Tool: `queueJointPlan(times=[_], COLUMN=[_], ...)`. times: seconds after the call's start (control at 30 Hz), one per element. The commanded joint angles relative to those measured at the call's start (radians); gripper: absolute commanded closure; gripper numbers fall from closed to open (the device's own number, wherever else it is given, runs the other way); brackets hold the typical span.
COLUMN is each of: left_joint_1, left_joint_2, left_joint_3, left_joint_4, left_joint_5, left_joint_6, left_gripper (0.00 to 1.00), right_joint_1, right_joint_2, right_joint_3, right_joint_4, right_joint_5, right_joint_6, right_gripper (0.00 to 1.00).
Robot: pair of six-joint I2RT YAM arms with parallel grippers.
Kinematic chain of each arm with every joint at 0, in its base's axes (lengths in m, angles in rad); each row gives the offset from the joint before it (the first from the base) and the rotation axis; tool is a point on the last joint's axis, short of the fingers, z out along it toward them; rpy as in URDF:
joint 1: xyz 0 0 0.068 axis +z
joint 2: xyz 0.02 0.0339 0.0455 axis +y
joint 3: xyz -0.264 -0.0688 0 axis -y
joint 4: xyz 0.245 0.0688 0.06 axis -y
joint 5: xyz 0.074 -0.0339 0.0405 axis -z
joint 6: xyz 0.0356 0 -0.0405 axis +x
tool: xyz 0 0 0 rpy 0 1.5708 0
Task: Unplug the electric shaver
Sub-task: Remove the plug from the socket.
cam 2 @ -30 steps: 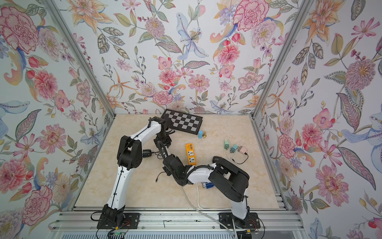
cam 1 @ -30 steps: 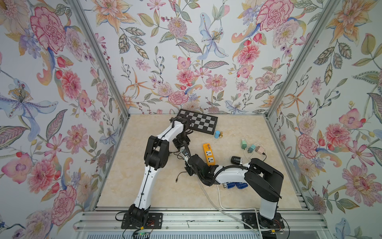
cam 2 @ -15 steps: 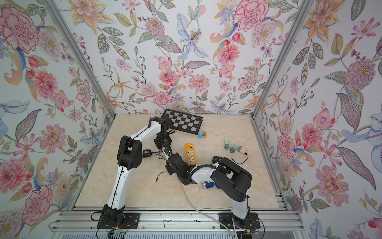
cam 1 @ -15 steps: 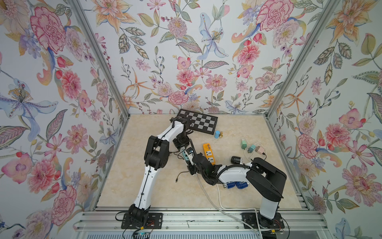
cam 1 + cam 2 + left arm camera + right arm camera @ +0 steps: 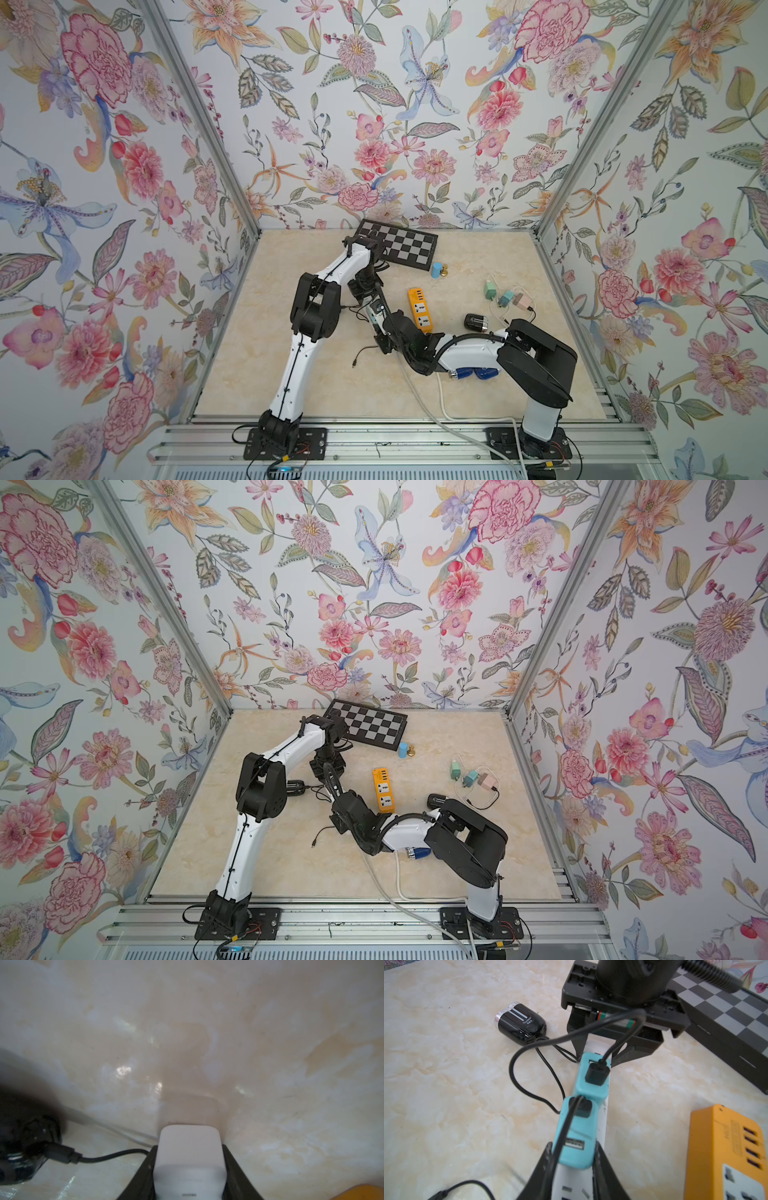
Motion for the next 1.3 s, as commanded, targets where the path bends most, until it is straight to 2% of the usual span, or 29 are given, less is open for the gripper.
queueJointPlan(times=[0.0, 0.13, 0.27, 0.53, 0.6, 0.83, 1.03, 1.17, 1.27], left_joint_1=[-0.031, -0.032, -0.032, -0.032, -0.033, -0.037, -0.039, -0.042, -0.043], left_joint_2=[0.042, 0.039, 0.038, 0.042, 0.043, 0.042, 0.045, 0.045, 0.046], left_joint_3=[-0.029, -0.031, -0.030, -0.025, -0.027, -0.027, -0.027, -0.027, -0.027], left_joint_4=[0.061, 0.061, 0.061, 0.060, 0.058, 0.060, 0.064, 0.068, 0.067], left_joint_5=[-0.001, -0.010, -0.010, -0.011, -0.013, -0.021, -0.025, -0.025, -0.025], left_joint_6=[-0.040, -0.044, -0.048, -0.050, -0.050, -0.055, -0.059, -0.062, -0.065], left_gripper=[0.99, 0.99, 0.99, 0.99, 0.99, 0.99, 1.00, 1.00, 1.00], right_joint_1=[-0.022, -0.023, 0.046, 0.112, 0.105, 0.013, -0.065, -0.064, -0.043], right_joint_2=[-0.055, -0.054, -0.047, -0.023, -0.035, -0.073, -0.090, -0.088, -0.090], right_joint_3=[-0.007, -0.018, 0.027, 0.054, 0.044, 0.005, -0.094, -0.087, -0.066], right_joint_4=[0.170, 0.178, 0.101, 0.054, 0.072, 0.125, 0.256, 0.239, 0.190], right_joint_5=[-0.167, -0.169, -0.076, 0.070, 0.053, -0.169, -0.265, -0.278, -0.230], right_joint_6=[0.122, 0.137, -0.057, -0.204, -0.180, 0.049, 0.221, 0.198, 0.150], right_gripper=[0.93, 0.94, 0.95, 0.95, 0.95, 0.95, 0.96, 0.96, 0.96])
